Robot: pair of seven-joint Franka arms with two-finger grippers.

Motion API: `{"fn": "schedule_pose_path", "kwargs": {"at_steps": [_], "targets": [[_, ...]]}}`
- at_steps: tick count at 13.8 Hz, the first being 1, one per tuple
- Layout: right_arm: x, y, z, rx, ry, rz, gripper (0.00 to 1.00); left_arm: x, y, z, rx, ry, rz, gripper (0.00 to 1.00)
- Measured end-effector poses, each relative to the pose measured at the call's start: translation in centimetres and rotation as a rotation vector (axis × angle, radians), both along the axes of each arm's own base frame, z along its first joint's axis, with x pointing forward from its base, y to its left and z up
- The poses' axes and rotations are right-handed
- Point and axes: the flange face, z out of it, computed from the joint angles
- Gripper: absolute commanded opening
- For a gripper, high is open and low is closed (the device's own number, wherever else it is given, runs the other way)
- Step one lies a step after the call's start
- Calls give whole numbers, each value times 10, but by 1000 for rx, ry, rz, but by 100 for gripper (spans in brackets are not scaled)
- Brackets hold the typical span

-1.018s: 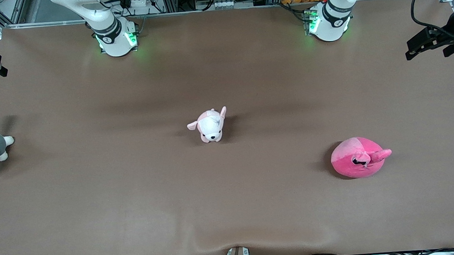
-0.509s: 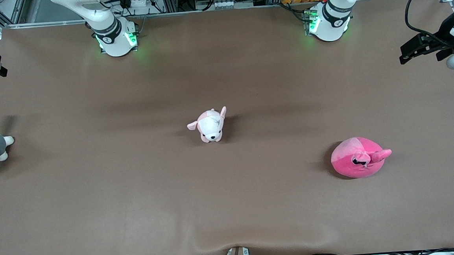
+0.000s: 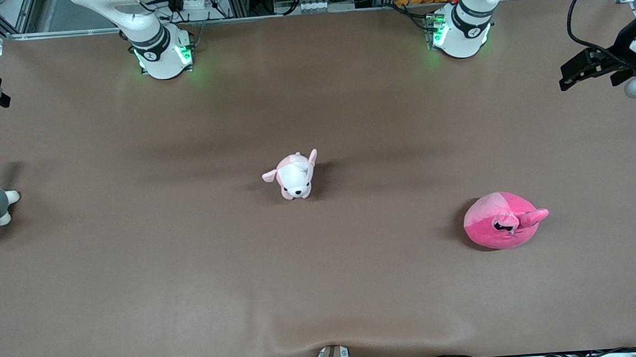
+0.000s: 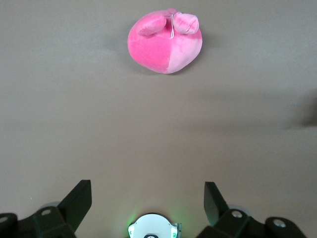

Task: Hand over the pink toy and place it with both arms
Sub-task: 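Move the left gripper toward the pink plush toy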

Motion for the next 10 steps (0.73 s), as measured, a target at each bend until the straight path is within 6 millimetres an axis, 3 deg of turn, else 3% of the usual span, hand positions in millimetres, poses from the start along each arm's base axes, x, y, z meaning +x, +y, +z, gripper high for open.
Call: {"fn": "schedule_pose_path", "kwargs": {"at_steps": [7, 10], "targets": [[0, 0, 0, 0, 0, 0, 100, 3, 13, -10, 0, 12, 25, 100], [0, 0, 0, 0, 0, 0, 100, 12, 31, -22, 1, 20, 74, 100]]}}
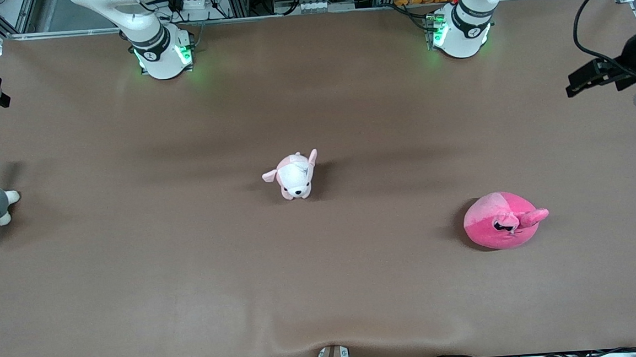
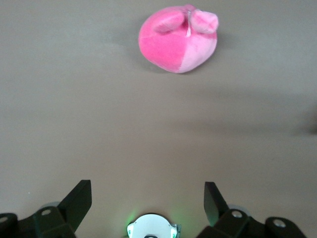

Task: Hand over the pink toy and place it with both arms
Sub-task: 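Move the left gripper toward the pink plush toy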

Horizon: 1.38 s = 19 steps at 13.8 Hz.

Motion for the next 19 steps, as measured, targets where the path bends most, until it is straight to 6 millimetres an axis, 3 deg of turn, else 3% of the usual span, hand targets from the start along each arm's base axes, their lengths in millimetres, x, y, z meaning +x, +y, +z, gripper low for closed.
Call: {"fn": "schedule_pose_path", "kwargs": {"at_steps": [4, 7, 13, 16, 19], "targets": [[1, -1, -2, 0, 4, -3, 100, 21, 22, -21, 3, -27, 106, 100], [5, -4, -8, 1, 16, -8, 100, 34, 21, -37, 8, -34, 202, 100], [11, -10, -17, 1, 31, -20, 100, 53, 30, -51, 7, -28, 237, 100], [13, -14, -19, 1, 34, -26, 100, 64, 64, -66, 5, -21, 304, 100], [15, -14, -19, 0, 35, -27, 100, 75, 89, -94, 13, -3, 470, 100]]}}
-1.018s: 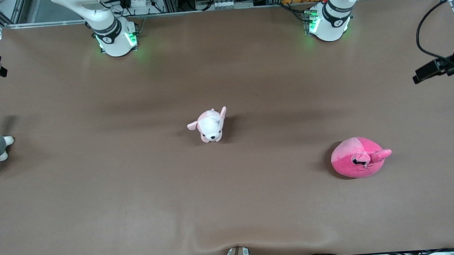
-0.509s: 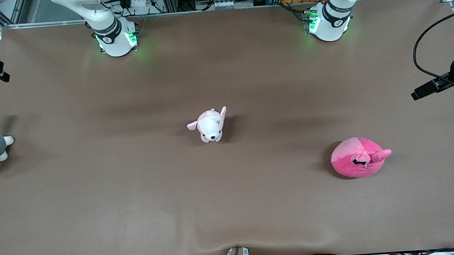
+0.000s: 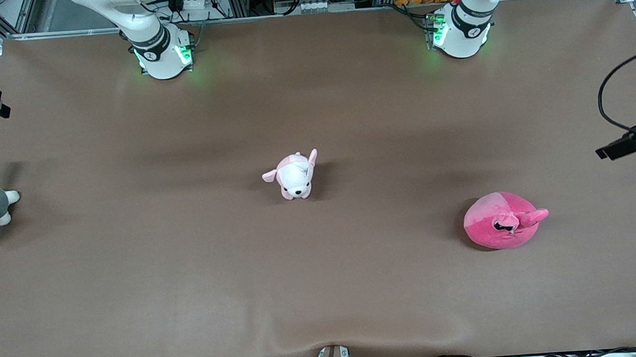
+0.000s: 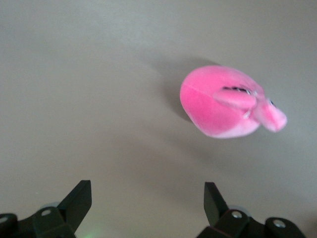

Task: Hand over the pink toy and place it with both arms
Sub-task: 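Move the left gripper toward the pink plush toy, then close the left gripper on the pink plush's ear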

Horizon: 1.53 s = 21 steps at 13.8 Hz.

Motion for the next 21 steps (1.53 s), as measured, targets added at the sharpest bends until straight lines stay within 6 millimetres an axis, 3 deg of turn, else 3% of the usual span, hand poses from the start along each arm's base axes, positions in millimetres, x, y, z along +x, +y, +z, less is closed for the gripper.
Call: {"fn": "schedule_pose_path", "kwargs": {"at_steps": [5, 10, 16, 21], "targets": [[3, -1, -4, 0, 8, -1, 100, 30, 7, -71, -25, 36, 383, 100], [3, -1, -4, 0, 8, -2, 100, 54, -8, -129, -80, 67, 737, 100], [3, -1, -4, 0, 8, -2, 100, 68, -9, -173, -268, 134, 892, 100], [3, -1, -4, 0, 7, -11, 100, 71, -12, -182, -321, 158, 921, 94]]}}
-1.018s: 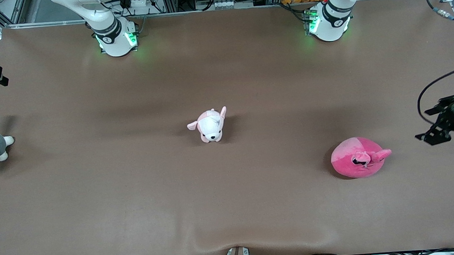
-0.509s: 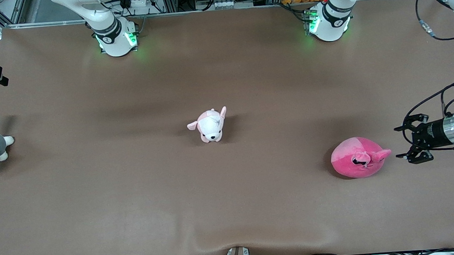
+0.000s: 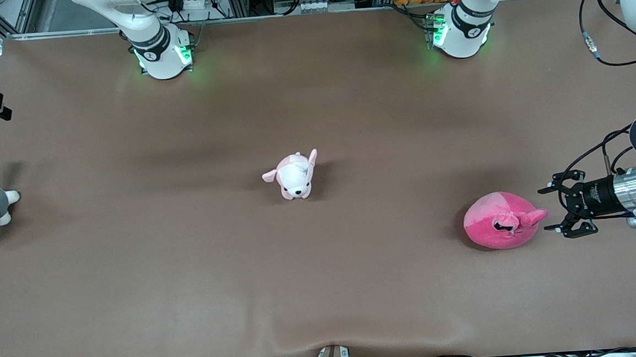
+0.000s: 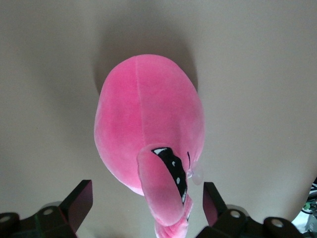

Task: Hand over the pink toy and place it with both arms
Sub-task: 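Close the left gripper on the pink plush's ear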

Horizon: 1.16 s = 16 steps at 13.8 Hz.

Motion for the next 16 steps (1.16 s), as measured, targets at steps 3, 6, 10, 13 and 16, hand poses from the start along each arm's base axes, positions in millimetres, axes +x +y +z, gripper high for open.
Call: {"fn": "schedule_pose_path", "kwargs": {"at_steps": [3, 6, 10, 13, 16], "targets": [[1, 8, 0, -5, -1, -76, 100, 0, 1, -7, -3, 10, 2, 88], [3, 25, 0, -10, -1, -106, 100, 0, 1, -14, -5, 19, 2, 74], [3, 30, 0, -11, -1, -110, 100, 0, 1, -22, -7, 31, 2, 63], [1, 30, -1, -12, 12, -126, 100, 1, 1, -28, -8, 36, 4, 59], [1, 30, -2, -13, 19, -146, 100, 1, 2, -31, -7, 37, 5, 41]]}}
